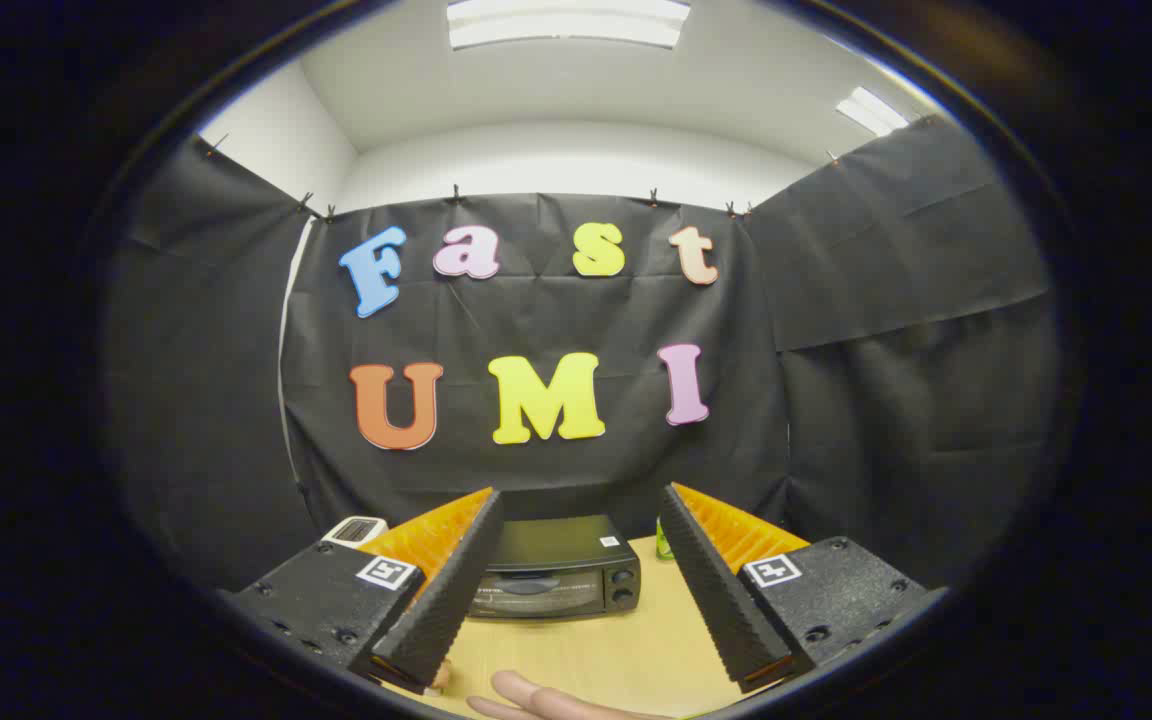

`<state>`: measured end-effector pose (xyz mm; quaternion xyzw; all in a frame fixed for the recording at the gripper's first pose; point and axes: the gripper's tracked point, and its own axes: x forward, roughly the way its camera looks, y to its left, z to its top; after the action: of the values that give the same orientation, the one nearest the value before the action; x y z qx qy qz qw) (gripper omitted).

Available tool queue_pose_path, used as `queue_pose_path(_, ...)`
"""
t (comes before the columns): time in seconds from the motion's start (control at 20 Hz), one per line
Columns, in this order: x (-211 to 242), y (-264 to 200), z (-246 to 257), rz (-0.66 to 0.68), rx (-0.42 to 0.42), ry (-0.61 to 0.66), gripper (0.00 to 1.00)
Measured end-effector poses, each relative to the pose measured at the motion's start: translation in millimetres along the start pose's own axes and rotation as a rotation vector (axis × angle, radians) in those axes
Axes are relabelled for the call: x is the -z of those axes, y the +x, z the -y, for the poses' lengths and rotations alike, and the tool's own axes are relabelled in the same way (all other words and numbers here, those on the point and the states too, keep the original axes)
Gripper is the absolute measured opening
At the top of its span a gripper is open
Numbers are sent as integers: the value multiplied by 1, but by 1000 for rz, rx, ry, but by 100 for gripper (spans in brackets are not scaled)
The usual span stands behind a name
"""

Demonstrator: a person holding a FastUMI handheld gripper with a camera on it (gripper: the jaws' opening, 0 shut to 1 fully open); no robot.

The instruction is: Open the toaster oven, put the food inside, and close the toaster oven door.

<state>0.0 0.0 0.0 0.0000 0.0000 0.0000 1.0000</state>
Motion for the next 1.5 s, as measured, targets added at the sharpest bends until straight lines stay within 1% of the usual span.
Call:
queue_pose_path(0.3, 6, 5, -7, -23, 4, -14, 100)
queue_pose_path(0.45, 8, 9, -15, -31, -9, -38, 100)
queue_pose_path(0.6, 13, 20, -19, -56, -27, -16, 100)
queue_pose_path(0.8, 25, 32, -16, -94, -10, -38, 100)
queue_pose_path(0.95, 32, 44, -20, -97, -8, -48, 100)
queue_pose_path(1.05, 42, 60, -29, -108, -27, -40, 100)
queue_pose_path(1.2, 66, 101, -48, -147, -77, -53, 100)
queue_pose_path(1.3, 89, 135, -54, -179, -74, -71, 100)
queue_pose_path(1.5, 140, 199, -81, -261, -113, -66, 100)
